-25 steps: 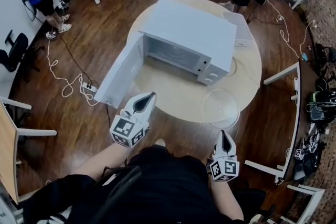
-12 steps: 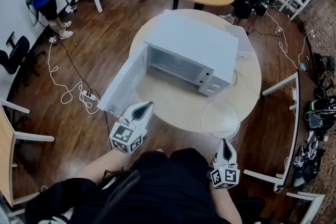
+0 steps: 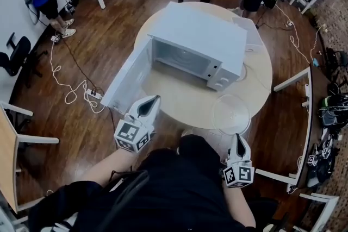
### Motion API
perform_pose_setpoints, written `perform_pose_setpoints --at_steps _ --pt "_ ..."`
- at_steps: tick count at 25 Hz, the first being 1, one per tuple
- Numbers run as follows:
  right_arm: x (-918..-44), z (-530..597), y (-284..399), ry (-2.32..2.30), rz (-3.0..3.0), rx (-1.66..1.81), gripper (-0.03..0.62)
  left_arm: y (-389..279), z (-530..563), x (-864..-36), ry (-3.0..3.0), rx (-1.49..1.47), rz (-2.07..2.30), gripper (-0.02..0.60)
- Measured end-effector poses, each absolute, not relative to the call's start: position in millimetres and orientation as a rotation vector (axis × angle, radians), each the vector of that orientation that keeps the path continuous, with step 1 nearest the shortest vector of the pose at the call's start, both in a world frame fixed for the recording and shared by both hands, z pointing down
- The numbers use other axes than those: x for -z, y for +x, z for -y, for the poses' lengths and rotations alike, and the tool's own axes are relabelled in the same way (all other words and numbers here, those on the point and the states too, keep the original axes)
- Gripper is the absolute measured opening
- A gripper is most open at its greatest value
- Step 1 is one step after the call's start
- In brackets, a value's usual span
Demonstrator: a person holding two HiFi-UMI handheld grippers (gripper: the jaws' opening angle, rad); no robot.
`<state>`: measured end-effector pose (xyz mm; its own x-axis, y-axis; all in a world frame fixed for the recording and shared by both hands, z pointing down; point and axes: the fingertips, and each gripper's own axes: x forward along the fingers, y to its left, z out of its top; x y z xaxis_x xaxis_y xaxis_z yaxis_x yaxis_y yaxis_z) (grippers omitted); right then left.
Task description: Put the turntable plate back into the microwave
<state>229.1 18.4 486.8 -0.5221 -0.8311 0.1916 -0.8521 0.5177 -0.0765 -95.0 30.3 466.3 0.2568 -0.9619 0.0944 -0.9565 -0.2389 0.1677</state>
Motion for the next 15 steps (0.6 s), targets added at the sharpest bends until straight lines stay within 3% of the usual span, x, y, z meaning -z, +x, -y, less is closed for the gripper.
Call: perform_pose_setpoints --at_steps 15 --pt "-507.0 7.0 226.9 1.475 2.647 -0.32 0.002 -95.0 -11.1 -462.3 2.341 -0.057 1.828 0.006"
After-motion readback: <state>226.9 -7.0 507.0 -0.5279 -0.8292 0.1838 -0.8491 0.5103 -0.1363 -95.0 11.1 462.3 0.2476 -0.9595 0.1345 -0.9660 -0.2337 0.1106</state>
